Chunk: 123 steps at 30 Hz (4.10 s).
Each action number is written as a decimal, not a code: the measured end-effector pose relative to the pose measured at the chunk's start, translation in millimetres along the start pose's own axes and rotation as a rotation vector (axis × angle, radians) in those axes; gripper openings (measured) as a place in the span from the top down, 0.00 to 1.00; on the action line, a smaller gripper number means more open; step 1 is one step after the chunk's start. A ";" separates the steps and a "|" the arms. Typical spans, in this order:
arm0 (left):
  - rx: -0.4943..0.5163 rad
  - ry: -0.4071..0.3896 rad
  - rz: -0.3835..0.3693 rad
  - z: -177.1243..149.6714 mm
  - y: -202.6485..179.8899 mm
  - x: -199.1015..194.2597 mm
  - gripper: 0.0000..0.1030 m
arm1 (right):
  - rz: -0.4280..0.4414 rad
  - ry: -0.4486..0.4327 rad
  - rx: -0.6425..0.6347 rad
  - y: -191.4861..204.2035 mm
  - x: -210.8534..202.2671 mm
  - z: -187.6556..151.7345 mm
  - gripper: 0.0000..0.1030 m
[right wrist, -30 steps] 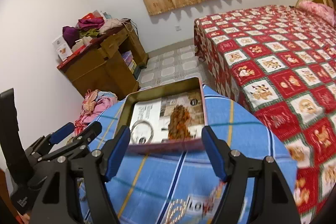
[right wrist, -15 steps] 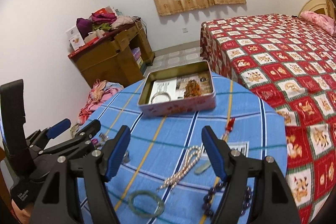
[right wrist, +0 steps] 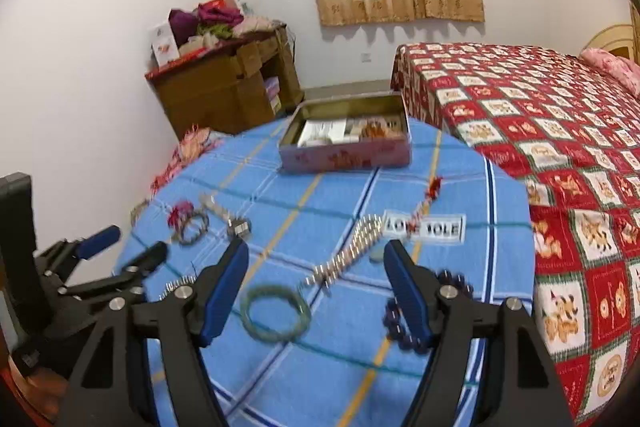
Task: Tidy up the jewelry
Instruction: 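Withdraw both open tools from the tin back over the table, then lower the left tool and grasp the metallic bead necklace, then grasp the green jade bangle with the right tool while the left holds the necklace, then carry necklace and jade bangle into the pink tin and open both tools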
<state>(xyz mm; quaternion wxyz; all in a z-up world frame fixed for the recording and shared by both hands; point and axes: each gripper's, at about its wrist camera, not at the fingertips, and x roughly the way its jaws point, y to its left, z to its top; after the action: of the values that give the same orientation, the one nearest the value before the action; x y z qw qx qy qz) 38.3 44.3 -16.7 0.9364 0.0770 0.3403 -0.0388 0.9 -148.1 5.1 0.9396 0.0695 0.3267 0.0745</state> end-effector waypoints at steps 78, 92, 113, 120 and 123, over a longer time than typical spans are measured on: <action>-0.160 -0.139 -0.268 16.0 45.3 -41.0 0.91 | 0.214 0.154 0.025 13.4 45.4 -10.2 0.82; -0.033 -0.227 -0.381 130.8 -13.3 9.4 0.90 | 0.106 -0.024 0.071 -29.0 67.5 96.2 0.82; -0.014 -0.037 -0.293 183.7 -73.0 211.3 0.90 | 0.114 0.126 0.291 -86.4 226.7 150.9 0.55; -0.099 -0.071 -0.269 187.9 -45.4 175.6 0.24 | 0.066 -0.064 0.381 -103.0 143.6 160.1 0.46; -0.106 -0.094 -0.264 184.8 -32.8 146.4 0.23 | 0.025 -0.135 0.388 -103.0 97.8 153.8 0.46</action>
<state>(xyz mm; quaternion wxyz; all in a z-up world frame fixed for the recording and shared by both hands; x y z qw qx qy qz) 262.9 -22.5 25.1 0.9408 -0.0197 0.3047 -0.1473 182.5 -243.4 47.1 0.9274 0.2582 0.2702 0.0168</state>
